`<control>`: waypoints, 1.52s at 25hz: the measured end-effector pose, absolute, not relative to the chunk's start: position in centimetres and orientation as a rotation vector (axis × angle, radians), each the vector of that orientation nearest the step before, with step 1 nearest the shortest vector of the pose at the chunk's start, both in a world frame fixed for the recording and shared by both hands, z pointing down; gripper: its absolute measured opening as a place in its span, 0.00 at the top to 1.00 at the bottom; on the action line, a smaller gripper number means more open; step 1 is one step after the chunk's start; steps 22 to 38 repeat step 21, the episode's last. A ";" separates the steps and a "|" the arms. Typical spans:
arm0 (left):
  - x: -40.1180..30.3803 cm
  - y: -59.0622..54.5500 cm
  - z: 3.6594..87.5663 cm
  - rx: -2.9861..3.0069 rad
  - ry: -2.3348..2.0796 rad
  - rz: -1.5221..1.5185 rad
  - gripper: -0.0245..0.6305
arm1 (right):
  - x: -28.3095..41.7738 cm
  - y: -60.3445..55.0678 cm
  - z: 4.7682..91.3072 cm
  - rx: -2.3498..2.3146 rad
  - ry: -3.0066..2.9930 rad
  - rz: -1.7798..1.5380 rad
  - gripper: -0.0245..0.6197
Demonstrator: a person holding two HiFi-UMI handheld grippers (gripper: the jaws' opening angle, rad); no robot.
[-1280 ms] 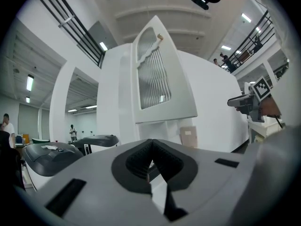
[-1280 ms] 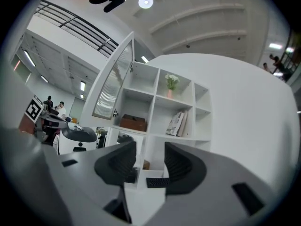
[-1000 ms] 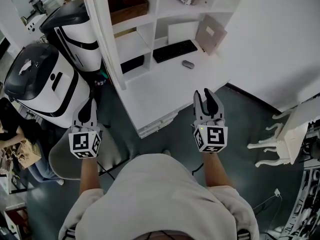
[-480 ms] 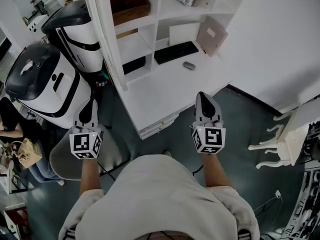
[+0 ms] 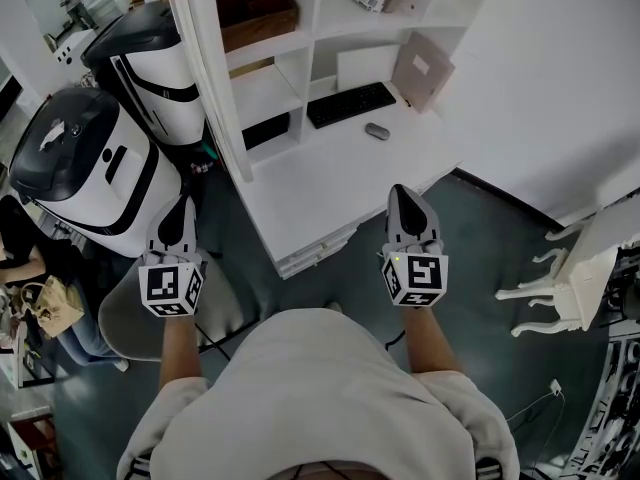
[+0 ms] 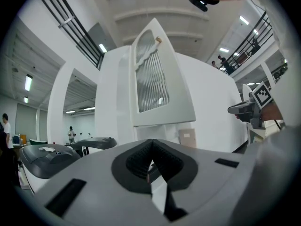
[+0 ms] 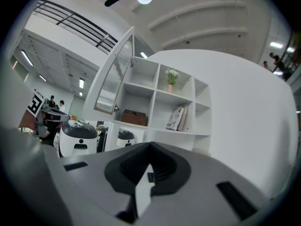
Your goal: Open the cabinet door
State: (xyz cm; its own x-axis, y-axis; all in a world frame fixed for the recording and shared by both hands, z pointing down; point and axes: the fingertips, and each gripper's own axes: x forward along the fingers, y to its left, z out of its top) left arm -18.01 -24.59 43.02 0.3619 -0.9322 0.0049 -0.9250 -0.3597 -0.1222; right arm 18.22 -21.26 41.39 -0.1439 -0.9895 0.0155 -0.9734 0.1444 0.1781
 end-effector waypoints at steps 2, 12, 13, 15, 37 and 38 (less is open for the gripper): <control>-18.0 -24.7 42.9 -2.510 1.717 -0.109 0.96 | 18.1 -21.3 41.4 1.959 -2.279 -0.188 0.96; -17.6 -24.9 42.8 -2.511 1.714 -0.106 0.96 | 18.1 -21.5 41.4 1.944 -2.288 -0.183 0.96; -17.6 -24.9 42.8 -2.511 1.714 -0.107 0.96 | 18.1 -21.5 41.4 1.943 -2.288 -0.182 0.96; -17.5 -24.9 42.9 -2.512 1.714 -0.106 0.96 | 18.0 -21.5 41.6 1.940 -2.290 -0.180 0.96; -17.2 -25.0 43.1 -2.514 1.714 -0.111 0.96 | 18.1 -21.6 41.7 1.932 -2.296 -0.177 0.96; -17.2 -25.0 43.1 -2.514 1.714 -0.111 0.96 | 18.1 -21.6 41.7 1.932 -2.296 -0.177 0.96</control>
